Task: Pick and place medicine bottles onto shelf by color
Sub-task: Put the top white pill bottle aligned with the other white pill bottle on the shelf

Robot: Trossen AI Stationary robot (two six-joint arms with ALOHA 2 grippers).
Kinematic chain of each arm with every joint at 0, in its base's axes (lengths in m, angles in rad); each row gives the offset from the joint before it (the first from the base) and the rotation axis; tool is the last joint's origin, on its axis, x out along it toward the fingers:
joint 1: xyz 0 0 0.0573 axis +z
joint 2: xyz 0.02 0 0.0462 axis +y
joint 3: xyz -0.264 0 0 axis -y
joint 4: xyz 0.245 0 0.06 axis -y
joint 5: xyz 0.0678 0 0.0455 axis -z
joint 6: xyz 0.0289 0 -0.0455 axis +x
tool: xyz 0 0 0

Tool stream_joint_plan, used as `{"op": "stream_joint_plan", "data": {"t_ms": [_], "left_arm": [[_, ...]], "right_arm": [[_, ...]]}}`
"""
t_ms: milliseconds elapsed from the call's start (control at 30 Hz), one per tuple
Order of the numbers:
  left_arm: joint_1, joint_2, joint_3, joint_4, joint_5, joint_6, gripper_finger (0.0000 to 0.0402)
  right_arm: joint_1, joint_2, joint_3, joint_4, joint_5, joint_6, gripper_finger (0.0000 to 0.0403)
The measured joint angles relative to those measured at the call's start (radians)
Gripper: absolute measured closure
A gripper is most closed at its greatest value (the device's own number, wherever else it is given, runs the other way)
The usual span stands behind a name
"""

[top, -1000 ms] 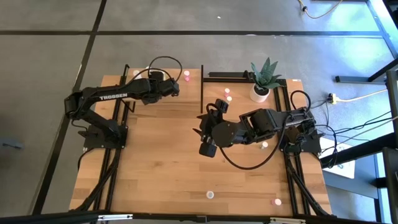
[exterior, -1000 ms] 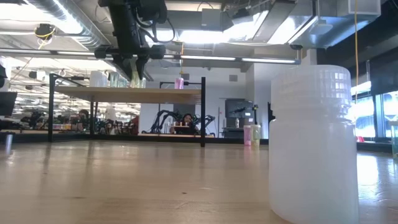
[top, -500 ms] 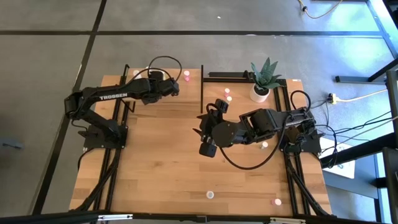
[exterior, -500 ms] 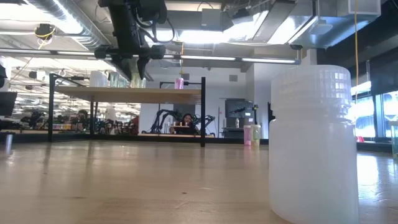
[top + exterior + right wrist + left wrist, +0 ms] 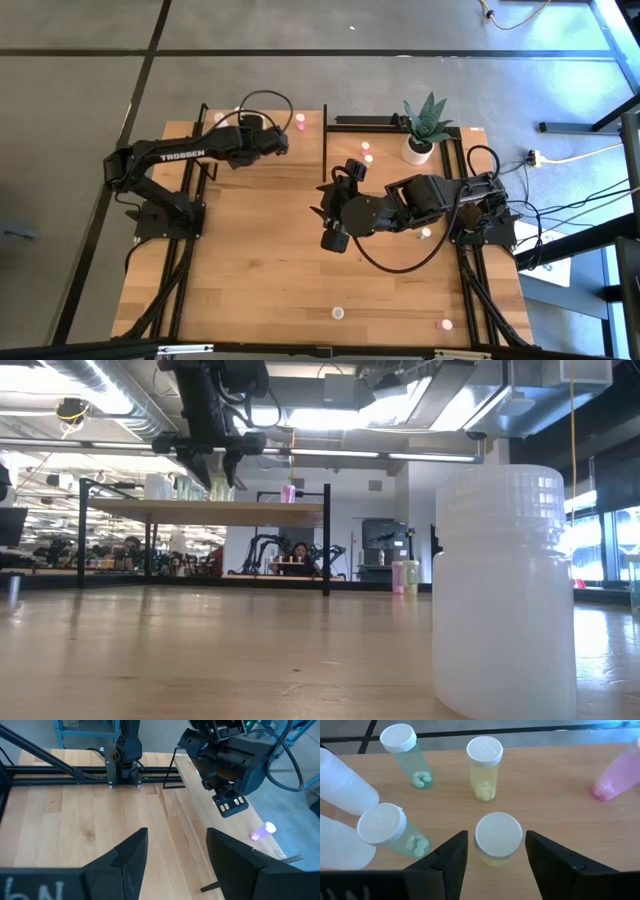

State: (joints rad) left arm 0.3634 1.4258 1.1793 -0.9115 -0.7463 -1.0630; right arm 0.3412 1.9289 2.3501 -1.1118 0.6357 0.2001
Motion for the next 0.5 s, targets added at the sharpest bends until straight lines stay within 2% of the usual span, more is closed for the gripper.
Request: {"op": "stream_joint_plan", "data": {"t_ms": [267,500], "left_arm": [[-0.048,-0.025,0.0,-0.007,-0.071,0.001,0.021],[-0.124,-0.123,0.0,-0.017,-0.136,0.034,0.021]], "right_arm": [[0.0,0.0,0.0,0.001,0.0,0.0,0.0201],[0.0,0.0,0.0,0.013,0.0,0.004,0.0201]]}}
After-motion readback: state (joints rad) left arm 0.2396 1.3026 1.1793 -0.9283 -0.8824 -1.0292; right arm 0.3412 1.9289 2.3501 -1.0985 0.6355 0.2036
